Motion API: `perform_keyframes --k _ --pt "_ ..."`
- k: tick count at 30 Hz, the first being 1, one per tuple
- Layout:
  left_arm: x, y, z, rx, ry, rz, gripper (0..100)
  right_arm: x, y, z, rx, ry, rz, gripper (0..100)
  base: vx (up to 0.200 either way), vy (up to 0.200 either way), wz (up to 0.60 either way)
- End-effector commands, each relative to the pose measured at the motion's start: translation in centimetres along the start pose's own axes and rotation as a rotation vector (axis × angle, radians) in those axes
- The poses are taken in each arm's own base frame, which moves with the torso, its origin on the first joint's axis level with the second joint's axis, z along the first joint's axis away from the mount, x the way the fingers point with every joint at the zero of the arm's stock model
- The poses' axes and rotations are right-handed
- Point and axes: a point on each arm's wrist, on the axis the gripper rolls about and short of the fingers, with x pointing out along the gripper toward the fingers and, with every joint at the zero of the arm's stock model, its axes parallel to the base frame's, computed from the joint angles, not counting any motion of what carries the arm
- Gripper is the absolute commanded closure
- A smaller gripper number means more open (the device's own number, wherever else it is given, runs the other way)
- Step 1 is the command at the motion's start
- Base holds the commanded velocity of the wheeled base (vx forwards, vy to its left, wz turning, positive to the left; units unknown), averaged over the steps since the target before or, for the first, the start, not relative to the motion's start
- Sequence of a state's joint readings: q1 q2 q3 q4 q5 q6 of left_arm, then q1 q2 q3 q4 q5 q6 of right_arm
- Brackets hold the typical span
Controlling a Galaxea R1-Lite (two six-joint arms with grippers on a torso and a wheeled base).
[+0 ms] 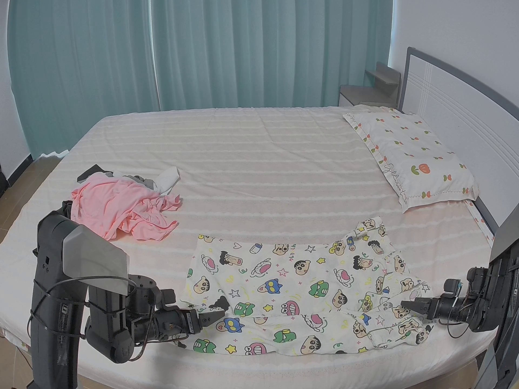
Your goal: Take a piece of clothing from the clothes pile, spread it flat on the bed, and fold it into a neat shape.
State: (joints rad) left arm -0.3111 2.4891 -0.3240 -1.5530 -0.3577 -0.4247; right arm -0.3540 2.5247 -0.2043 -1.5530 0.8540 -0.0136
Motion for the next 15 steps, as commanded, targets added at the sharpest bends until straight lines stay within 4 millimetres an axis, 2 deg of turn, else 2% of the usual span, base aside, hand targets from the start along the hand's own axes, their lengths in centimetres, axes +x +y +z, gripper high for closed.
perform_keyframes --k 1,3,4,15 --pt "0.24 0.12 -0.06 0.001 -0.003 -0.001 0 -0.01 0.0 0.16 -0.013 -0.012 0.0 0 0.0 0.0 0.0" --pt "0.35 0.08 0.02 0.002 -0.006 -0.003 0 -0.01 0.0 0.16 -0.015 -0.012 0.0 0 0.0 0.0 0.0" --pt "0.43 0.13 0.1 0.002 -0.011 0.0 100 -0.02 0.02 0.13 -0.013 -0.011 0.0 0 0.0 0.0 0.0" --pt "0.49 0.56 0.19 -0.008 -0.038 0.055 100 -0.06 0.06 0.08 -0.013 -0.009 0.0 0 0.0 0.0 0.0"
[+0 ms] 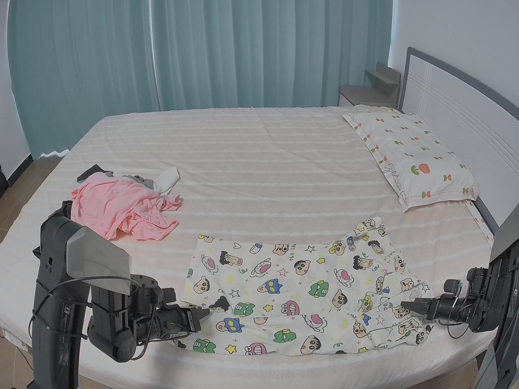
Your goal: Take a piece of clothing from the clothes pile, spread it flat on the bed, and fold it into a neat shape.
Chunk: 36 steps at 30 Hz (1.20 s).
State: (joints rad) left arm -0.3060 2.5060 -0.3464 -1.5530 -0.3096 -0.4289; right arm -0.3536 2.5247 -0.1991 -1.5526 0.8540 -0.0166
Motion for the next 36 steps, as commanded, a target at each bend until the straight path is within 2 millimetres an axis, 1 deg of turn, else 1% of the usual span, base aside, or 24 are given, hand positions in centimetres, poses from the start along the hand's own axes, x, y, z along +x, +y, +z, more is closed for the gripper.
perform_keyframes --k 1,9,13,24,36 --pt "0.0 0.2 0.1 -0.003 -0.013 0.014 100 0.0 0.0 0.2 -0.014 -0.012 0.001 0 0.0 0.0 0.0" --pt "-0.4 0.7 0.5 -0.021 -0.04 0.045 100 0.0 0.0 0.1 -0.015 -0.011 0.001 0 0.0 0.0 0.0" --pt "-0.3 0.9 0.9 -0.022 -0.073 0.08 100 0.0 0.0 0.1 -0.02 -0.01 0.001 0 0.0 0.0 0.0" --pt "0.3 1.3 2.0 -0.02 -0.13 0.092 100 0.1 0.0 0.2 -0.023 -0.013 0.001 0 0.0 0.0 0.0" --pt "0.4 1.4 1.8 -0.024 -0.117 0.099 100 0.1 -0.1 0.3 -0.024 -0.016 0.001 0 0.0 0.0 0.0"
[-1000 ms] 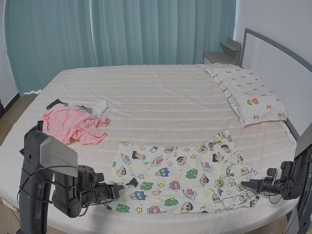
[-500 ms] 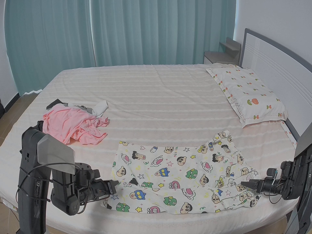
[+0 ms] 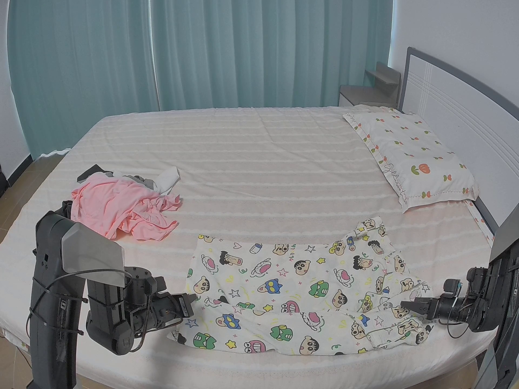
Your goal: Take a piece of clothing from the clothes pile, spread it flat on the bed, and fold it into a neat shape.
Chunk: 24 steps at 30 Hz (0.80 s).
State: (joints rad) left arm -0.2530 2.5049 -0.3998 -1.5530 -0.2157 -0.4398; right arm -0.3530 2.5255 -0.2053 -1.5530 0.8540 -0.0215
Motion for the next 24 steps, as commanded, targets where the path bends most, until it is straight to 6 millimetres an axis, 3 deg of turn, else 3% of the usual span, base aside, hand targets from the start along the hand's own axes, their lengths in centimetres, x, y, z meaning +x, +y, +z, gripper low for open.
perform_keyframes --k 1,2,3,11,19,24 --pt "0.0 0.0 0.0 0.001 -0.004 -0.001 100 0.0 0.0 0.2 -0.014 -0.012 0.0 0 0.0 0.0 0.0" --pt "0.0 0.0 0.0 0.0 -0.003 0.0 100 0.0 0.0 0.2 -0.016 -0.014 0.0 0 0.0 0.0 0.0" --pt "0.1 -0.1 0.0 0.002 -0.005 -0.003 0 0.0 0.0 0.3 -0.018 -0.015 0.0 0 0.0 0.0 0.0" --pt "-0.6 -0.1 0.4 -0.004 -0.015 0.0 0 -1.1 -0.2 1.1 -0.022 -0.058 -0.029 0 0.0 0.0 0.0" --pt "-4.0 -1.9 4.1 -0.098 -0.142 -0.049 0 -2.2 -0.3 2.1 -0.037 -0.1 -0.051 0 0.0 0.0 0.0" --pt "-5.0 -2.9 5.1 -0.091 -0.19 -0.06 0 -2.2 -0.2 2.1 -0.04 -0.101 -0.05 0 0.0 0.0 0.0"
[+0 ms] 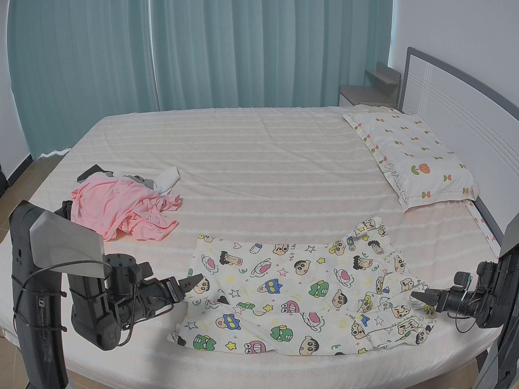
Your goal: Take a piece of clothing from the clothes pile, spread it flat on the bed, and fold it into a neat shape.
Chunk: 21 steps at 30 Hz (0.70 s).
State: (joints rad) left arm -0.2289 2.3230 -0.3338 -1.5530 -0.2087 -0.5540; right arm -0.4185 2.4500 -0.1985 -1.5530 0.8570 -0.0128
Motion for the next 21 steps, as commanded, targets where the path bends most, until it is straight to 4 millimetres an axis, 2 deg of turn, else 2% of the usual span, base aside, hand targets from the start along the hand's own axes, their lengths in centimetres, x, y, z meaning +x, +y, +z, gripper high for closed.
perform_keyframes --k 1,5,16,19,21 --pt "-1.5 -1.7 1.8 0.002 -0.086 -0.024 0 -0.2 0.1 0.5 -0.024 -0.023 -0.004 0 0.0 0.0 0.0" --pt "-1.1 -2.0 1.7 -0.055 -0.102 -0.017 0 -0.2 0.1 0.5 -0.023 -0.023 -0.004 0 0.0 0.0 0.0" --pt "-0.9 -2.2 1.3 -0.075 -0.1 -0.007 0 0.0 0.1 0.4 -0.02 -0.017 0.0 0 0.0 0.0 0.0" --pt "0.0 -2.0 1.6 -0.073 -0.113 -0.009 0 0.0 0.1 0.4 -0.021 -0.018 0.0 0 0.0 0.0 0.0" --pt "2.3 -1.7 2.3 -0.049 -0.136 -0.013 0 0.0 0.1 0.4 -0.023 -0.018 0.001 0 0.0 0.0 0.0"
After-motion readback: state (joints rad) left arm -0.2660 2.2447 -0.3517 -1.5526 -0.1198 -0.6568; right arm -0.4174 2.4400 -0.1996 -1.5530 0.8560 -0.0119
